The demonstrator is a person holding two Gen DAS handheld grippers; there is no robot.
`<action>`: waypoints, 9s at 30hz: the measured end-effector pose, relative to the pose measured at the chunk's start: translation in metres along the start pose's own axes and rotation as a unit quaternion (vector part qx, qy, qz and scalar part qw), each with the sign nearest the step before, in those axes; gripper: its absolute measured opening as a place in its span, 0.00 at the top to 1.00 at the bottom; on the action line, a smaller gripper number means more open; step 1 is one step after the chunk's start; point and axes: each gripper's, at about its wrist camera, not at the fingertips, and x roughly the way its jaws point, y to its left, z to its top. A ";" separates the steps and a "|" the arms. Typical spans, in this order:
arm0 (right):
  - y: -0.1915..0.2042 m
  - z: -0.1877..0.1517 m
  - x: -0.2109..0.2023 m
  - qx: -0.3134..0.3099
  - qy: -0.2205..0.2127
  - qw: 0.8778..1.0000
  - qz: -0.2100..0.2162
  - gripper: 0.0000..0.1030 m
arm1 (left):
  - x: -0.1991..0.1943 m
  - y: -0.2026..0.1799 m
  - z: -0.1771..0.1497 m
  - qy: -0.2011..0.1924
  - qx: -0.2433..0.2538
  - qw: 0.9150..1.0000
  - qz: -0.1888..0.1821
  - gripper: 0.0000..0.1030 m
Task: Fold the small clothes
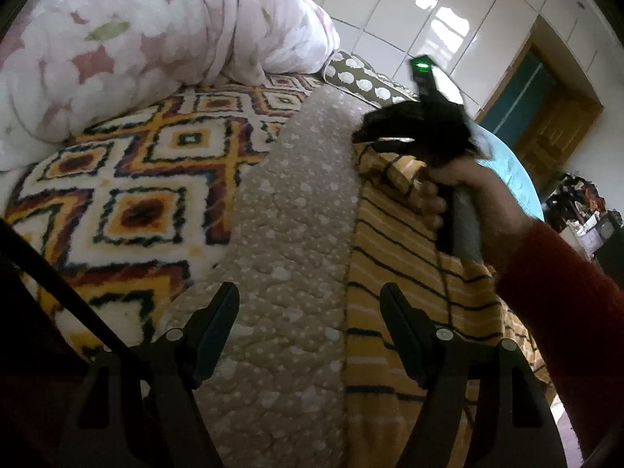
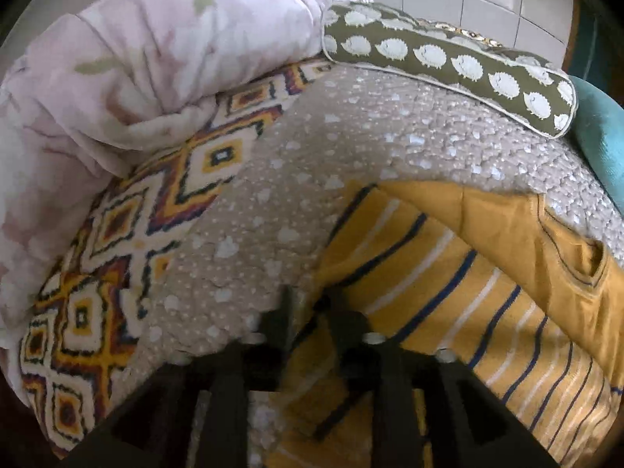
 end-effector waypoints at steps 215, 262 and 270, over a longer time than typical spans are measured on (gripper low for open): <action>-0.257 -0.170 -0.247 0.222 -0.142 0.961 0.083 0.94 | 0.121 -0.150 0.138 0.057 0.062 0.996 -0.027 0.93; -0.330 -0.256 -0.217 0.277 -0.051 0.959 0.041 0.92 | 0.138 -0.070 0.095 0.159 0.100 0.982 -0.023 0.89; -0.349 -0.290 -0.229 0.318 -0.040 0.947 0.023 0.78 | 0.110 -0.038 0.080 0.134 0.084 0.987 0.025 0.83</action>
